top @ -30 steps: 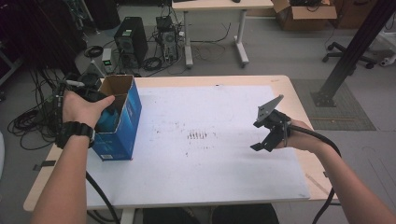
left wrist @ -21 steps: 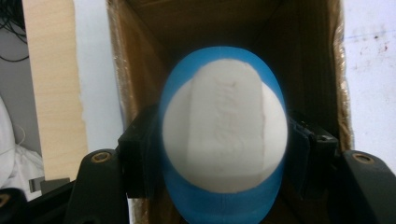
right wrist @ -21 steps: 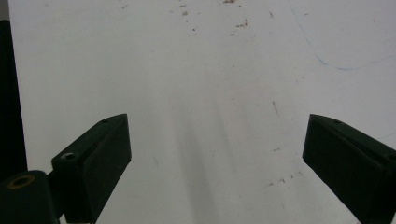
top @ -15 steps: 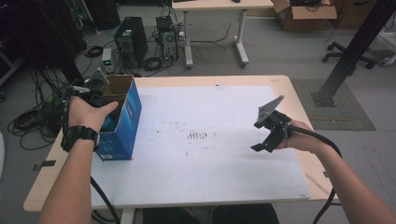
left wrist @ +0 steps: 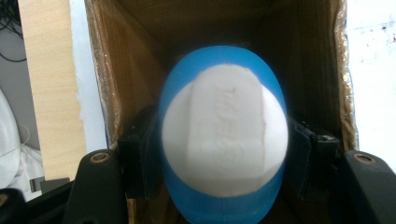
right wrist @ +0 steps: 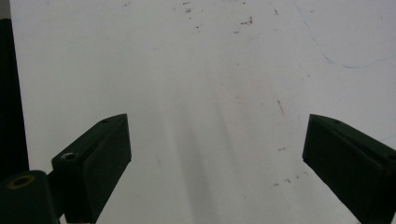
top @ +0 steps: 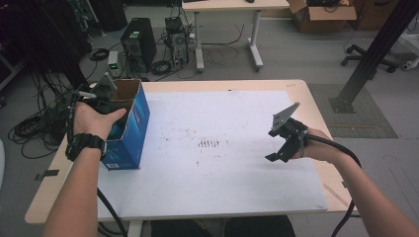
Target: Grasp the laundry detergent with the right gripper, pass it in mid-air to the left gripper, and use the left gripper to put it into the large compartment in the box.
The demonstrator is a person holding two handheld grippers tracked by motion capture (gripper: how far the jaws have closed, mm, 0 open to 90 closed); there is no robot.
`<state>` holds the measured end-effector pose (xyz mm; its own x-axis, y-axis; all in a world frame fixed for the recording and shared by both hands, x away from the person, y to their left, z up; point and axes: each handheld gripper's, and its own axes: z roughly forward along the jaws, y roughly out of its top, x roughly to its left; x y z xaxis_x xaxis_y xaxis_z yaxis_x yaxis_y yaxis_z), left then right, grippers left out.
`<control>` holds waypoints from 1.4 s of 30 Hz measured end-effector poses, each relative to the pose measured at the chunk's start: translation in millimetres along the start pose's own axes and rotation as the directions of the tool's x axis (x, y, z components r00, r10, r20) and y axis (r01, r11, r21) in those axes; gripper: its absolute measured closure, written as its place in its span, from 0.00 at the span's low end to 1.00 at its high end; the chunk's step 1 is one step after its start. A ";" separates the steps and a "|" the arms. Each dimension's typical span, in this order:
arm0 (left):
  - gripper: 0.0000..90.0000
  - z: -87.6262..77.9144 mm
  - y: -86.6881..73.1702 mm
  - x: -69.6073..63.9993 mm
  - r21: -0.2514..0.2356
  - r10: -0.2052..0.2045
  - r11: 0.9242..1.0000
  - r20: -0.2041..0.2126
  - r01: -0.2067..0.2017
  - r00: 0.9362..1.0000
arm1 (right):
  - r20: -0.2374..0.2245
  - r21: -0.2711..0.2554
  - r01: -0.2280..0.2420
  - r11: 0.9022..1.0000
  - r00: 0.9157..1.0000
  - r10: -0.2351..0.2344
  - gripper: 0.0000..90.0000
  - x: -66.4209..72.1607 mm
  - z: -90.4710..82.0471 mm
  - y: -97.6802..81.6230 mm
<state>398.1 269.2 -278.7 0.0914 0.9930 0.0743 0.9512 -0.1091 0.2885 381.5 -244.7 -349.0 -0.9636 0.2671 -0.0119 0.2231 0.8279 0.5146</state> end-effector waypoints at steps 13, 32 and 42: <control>0.37 -11.9 0.4 -3.1 -0.021 0.016 1.000 0.008 -0.016 1.000 | 0.001 -0.001 -0.001 1.000 1.000 0.001 0.09 2.3 -2.3 -0.4; 0.21 -65.2 6.1 -43.5 -0.092 0.226 0.970 0.014 -0.224 0.974 | 0.012 -0.010 0.012 1.000 1.000 -0.012 0.09 11.1 -12.6 8.6; 0.13 -53.4 7.3 -95.2 -0.110 0.391 0.919 0.117 -0.380 0.913 | 0.005 -0.002 0.051 0.999 0.999 -0.051 0.09 16.0 -11.7 21.1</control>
<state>380.5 171.5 -232.7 0.4900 0.8690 0.0689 0.8068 -0.4821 0.3416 369.0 -228.8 -328.3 -0.9729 0.2272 -0.0420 0.1738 0.8394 0.5150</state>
